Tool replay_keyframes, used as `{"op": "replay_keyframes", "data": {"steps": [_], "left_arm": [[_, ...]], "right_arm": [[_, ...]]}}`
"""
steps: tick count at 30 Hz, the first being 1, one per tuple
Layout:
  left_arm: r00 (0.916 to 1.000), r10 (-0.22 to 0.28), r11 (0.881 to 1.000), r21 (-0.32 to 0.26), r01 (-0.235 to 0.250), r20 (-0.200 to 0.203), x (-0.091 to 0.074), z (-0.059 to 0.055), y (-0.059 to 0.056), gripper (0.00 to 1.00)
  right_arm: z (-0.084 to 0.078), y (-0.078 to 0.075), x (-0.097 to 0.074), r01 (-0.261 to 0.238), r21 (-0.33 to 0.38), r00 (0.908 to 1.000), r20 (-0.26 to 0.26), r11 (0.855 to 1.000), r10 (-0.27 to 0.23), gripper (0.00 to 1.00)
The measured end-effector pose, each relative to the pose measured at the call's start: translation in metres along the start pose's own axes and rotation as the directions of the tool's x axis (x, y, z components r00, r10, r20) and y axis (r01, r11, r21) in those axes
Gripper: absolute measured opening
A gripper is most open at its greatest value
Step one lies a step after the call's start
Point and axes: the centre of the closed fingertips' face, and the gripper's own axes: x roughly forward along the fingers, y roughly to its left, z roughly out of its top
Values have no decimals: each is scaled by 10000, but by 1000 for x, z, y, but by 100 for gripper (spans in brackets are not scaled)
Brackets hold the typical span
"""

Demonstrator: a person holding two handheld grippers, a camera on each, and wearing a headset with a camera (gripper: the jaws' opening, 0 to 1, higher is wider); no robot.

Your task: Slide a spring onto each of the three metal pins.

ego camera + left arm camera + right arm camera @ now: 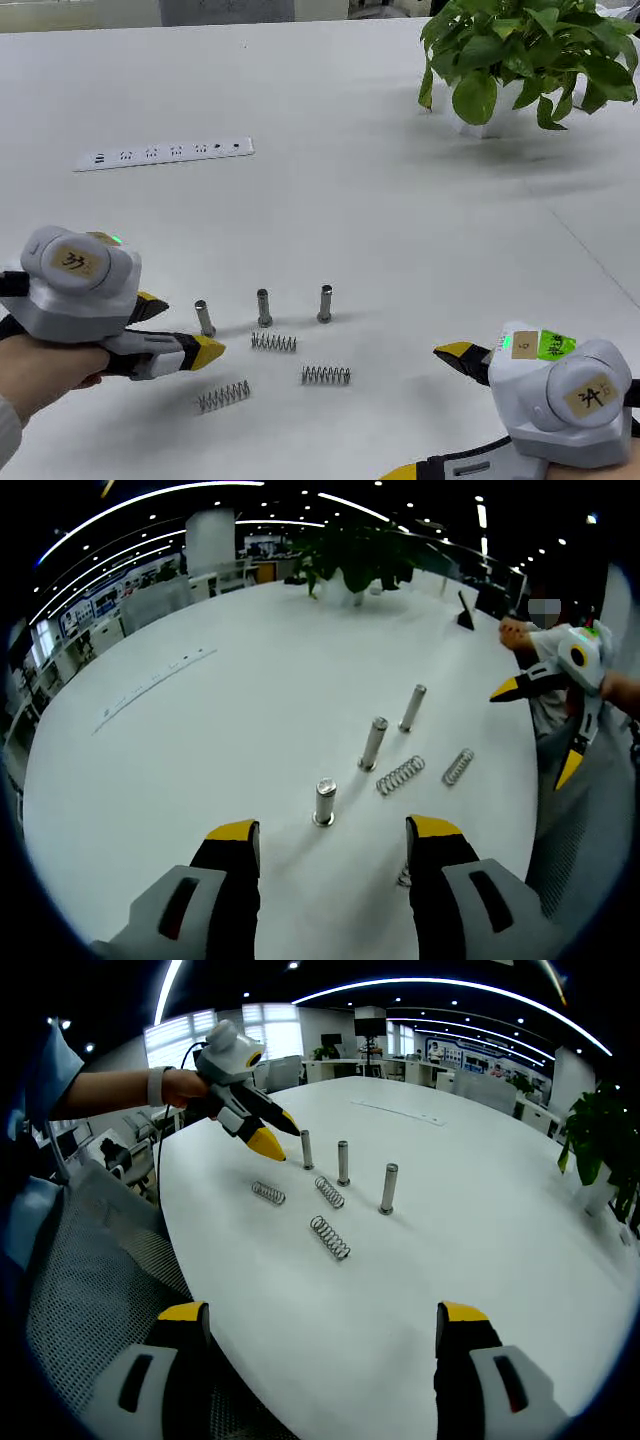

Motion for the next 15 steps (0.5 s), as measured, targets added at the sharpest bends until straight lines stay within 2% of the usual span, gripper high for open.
{"op": "replay_keyframes", "data": {"steps": [6,10,11,15], "left_arm": [[9985,84,10000,39,-86,540,-5,-1,2,75],[9969,113,9996,264,-134,775,-7,-2,-7,83],[9966,111,9996,252,-132,820,-8,-2,-5,85],[9905,73,9997,229,-106,1374,-11,2,-7,93]], "right_arm": [[3,-1,0,-13,-72,10000,16,10000,13,95],[4,-3,-1,7,-109,10000,8,9999,-7,95],[4,-3,-1,14,-117,10000,17,9999,-14,95],[4,-4,-1,32,-141,10000,0,9999,-32,95]]}}
